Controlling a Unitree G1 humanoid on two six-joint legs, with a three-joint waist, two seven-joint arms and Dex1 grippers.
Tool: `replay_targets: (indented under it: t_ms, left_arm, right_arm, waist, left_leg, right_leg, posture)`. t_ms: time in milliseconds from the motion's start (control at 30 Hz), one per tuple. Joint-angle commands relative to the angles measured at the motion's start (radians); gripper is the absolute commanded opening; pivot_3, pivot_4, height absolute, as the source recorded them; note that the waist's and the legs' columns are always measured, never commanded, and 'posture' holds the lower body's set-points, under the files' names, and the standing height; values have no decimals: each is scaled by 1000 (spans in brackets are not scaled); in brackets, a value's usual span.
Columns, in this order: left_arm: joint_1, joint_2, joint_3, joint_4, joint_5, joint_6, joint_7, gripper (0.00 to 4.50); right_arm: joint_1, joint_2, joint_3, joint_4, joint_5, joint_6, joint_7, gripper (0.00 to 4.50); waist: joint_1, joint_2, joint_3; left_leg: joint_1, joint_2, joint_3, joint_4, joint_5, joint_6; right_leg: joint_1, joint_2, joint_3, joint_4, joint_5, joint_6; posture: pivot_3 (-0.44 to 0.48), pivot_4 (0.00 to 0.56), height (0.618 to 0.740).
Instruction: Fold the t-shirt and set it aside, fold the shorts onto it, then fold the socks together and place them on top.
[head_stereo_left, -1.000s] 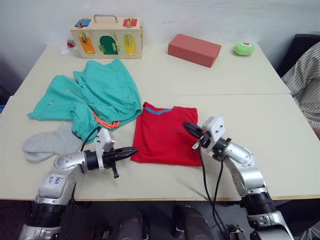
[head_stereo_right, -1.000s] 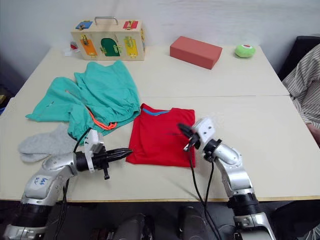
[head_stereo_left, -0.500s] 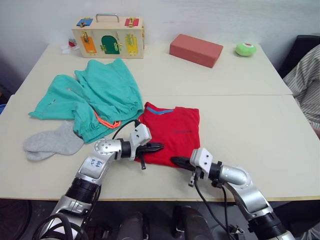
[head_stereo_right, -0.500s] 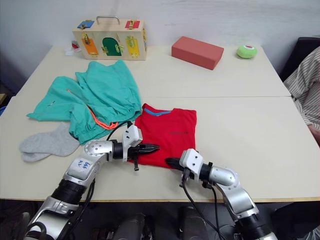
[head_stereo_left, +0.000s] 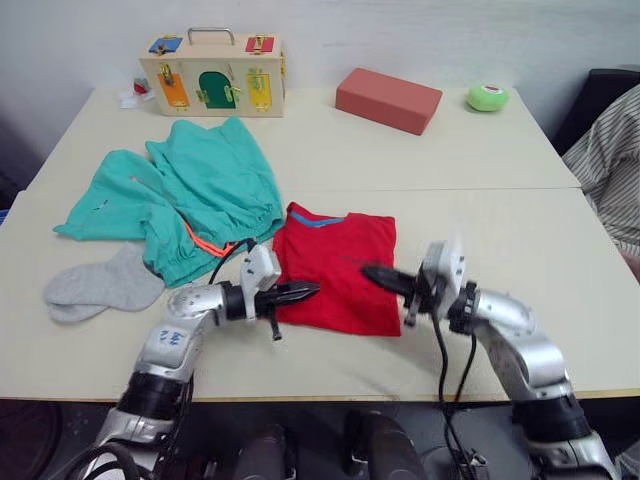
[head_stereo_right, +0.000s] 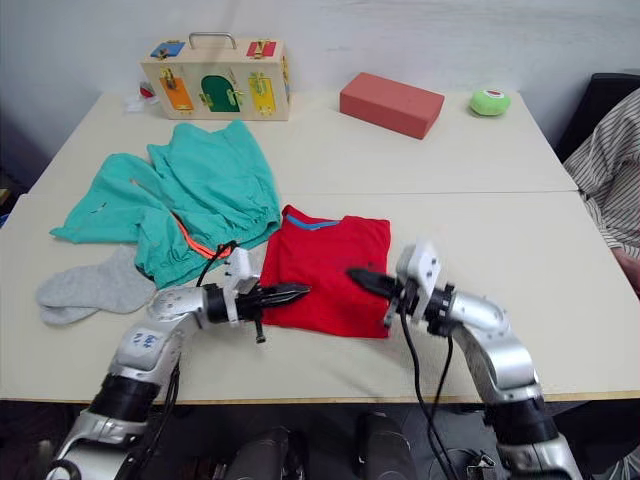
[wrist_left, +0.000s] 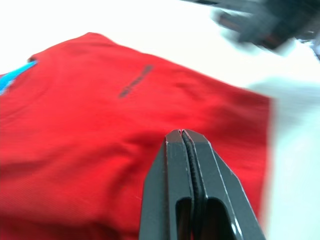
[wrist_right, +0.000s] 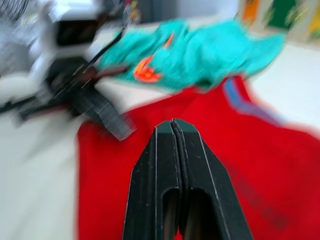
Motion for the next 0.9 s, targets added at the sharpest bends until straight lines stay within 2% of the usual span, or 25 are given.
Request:
replay_targets:
  t_ms: [33,133,233,433,633,700,767,833,900]
  left_arm:
    - [38,22,-7,-16,53,-8,40,32]
    - [60,23,-26,9,111,-14,86,32]
    - [100,23,-28,-17,106,12,99,32]
    - [202,92,14,-102,73,67,80,32]
    - [269,141,64,-126,46,57,66,32]
    - [280,137,81,-128,29,23,50,32]
    - [293,106,150,-155,-65,-15,21,32]
    - [304,109,204,-195,-123,-12,4,32]
    - [309,135,238,-228,-150,-10,-15,6]
  right_arm:
    - [-73,31,24,135,-90,-54,-32,0]
    - [-151,65,65,295,-189,-112,-58,0]
    - [-221,98,92,472,-271,-172,-89,0]
    - [-364,143,14,789,-328,-245,-251,0]
    - [-431,148,-73,965,-320,-308,-371,0]
    - [-429,161,-119,971,-283,-337,-379,0]
    - [-367,163,-143,765,-166,-306,-230,0]
    - [-294,139,-142,528,-64,-182,-126,0]
    - [-251,96,-169,402,5,3,-150,166]
  waist:
    - [3,0,0]
    - [4,0,0]
    - [-1,0,0]
    - [-9,1,0]
    - [-8,2,-1]
    - [-6,2,-1]
    - [-5,3,-1]
    - [-6,4,0]
    - [-5,5,1]
  left_leg:
    - [0,0,0,0,0,0]
    - [-1,-1,0,0,0,1]
    - [-1,-1,1,0,0,1]
    - [1,-1,2,1,1,1]
    - [2,-1,2,0,2,0]
    - [2,-1,2,0,2,0]
    - [2,-1,2,0,2,-1]
    - [-1,0,1,-2,2,-1]
    - [-4,0,1,-2,2,0]
  right_leg:
    - [0,0,0,0,0,0]
    - [0,-1,0,0,0,0]
    - [0,-1,0,0,0,0]
    - [1,-1,1,3,0,0]
    - [1,-1,2,3,0,-1]
    - [1,-1,2,3,0,-1]
    - [1,-1,2,3,0,-1]
    - [-1,-1,2,4,0,-1]
    - [-4,-1,1,4,0,-1]
  posture:
    - [0,150,740]
    - [0,150,740]
    - [0,150,740]
    - [0,150,740]
    - [0,150,740]
    - [0,150,740]
    - [0,150,740]
    - [0,150,740]
    - [0,150,740]
